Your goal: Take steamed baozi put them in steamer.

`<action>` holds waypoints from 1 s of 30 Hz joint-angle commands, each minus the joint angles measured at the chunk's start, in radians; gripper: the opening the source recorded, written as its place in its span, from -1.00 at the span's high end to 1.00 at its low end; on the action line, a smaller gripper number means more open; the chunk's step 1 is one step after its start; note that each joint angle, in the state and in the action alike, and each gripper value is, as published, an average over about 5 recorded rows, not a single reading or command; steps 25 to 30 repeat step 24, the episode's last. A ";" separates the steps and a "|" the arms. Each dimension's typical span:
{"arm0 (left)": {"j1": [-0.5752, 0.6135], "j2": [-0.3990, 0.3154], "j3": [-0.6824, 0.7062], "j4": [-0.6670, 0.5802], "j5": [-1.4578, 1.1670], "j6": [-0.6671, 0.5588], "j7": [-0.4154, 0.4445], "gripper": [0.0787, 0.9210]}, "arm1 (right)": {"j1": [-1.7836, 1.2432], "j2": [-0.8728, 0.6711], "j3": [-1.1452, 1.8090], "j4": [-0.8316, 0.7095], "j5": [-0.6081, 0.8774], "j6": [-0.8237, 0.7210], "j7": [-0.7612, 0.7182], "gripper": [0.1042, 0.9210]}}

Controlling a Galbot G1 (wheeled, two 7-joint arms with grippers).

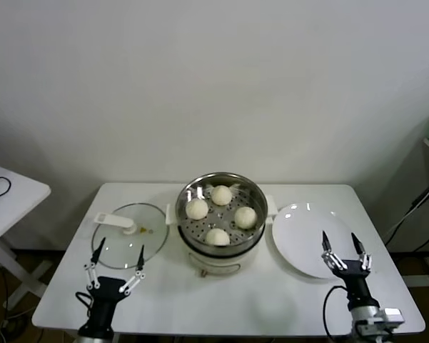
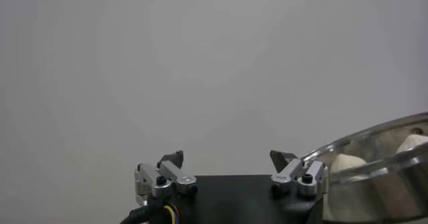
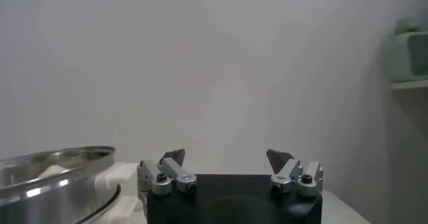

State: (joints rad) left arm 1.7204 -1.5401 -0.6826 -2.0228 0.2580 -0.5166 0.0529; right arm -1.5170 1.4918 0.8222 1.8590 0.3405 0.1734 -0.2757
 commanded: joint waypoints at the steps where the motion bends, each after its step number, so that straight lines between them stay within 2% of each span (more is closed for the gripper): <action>1: 0.001 -0.010 -0.002 -0.012 0.011 0.012 0.004 -0.77 | -0.048 0.012 0.015 -0.022 0.025 0.039 -0.010 -0.76; 13: 0.053 -0.036 -0.028 -0.012 0.012 -0.007 0.003 -0.77 | 0.052 -0.027 -0.080 -0.082 -0.006 0.010 0.038 -0.76; 30: 0.081 -0.036 -0.040 -0.011 0.001 -0.017 0.000 -0.77 | 0.057 -0.039 -0.122 -0.075 -0.005 0.006 0.045 -0.76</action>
